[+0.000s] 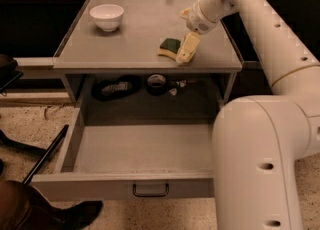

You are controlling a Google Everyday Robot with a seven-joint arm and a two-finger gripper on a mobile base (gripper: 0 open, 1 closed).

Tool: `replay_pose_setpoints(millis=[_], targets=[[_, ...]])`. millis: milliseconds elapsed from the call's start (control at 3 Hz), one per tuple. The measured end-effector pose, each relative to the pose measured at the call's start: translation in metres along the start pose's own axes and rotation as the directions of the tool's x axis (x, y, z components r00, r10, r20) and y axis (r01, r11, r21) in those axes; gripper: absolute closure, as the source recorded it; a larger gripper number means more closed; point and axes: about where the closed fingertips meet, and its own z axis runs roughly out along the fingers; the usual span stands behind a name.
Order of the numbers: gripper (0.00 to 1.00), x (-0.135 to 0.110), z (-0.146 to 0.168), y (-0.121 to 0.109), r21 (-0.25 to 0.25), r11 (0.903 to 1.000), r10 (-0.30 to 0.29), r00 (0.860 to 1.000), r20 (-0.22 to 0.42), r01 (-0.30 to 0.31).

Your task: Place sponge into top drawer

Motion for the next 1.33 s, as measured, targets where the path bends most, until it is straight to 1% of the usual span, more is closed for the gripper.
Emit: replay_pose_setpoints(millis=[667,1000,1333], targets=[[0.00,0.005,0.014,0.003,-0.055,0.9984,0.013,1.000,-0.025,-0.014],[0.12,0.008,0.020,0.005,-0.075,0.9969,0.023,0.999,-0.027,-0.025],[0.31,0.008,0.020,0.005,-0.076,0.9968,0.023,0.999,-0.027,-0.025]])
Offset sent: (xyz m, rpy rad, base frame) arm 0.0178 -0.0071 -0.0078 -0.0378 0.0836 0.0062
